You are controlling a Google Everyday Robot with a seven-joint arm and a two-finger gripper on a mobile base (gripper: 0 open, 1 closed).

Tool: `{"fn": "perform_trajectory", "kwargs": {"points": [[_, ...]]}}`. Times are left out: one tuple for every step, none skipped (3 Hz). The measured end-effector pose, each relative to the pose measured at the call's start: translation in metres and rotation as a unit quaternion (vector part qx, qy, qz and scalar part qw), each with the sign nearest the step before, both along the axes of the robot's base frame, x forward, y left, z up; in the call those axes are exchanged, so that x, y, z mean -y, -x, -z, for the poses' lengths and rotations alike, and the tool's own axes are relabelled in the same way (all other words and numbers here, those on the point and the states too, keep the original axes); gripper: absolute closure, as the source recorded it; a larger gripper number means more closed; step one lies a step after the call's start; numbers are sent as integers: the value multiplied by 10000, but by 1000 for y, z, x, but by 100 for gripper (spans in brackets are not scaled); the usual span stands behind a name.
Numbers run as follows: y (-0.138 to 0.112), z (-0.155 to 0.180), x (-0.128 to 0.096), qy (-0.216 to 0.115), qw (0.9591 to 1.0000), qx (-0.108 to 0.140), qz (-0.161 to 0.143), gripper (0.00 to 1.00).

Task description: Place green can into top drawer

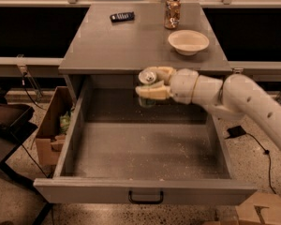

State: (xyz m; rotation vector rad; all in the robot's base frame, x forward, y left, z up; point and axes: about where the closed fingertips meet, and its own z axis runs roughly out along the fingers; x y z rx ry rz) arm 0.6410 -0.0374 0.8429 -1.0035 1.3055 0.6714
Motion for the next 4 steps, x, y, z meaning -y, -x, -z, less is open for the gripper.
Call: {"fn": "perform_trajectory", "kwargs": {"points": [[12,39,9,-38,9999,102,-49,100],[8,74,1,55,9997,66,-225,100],[12,110,-12,274,9981,-180,-520,100],[27,137,-14,504,9942,-542,-776,100]]}}
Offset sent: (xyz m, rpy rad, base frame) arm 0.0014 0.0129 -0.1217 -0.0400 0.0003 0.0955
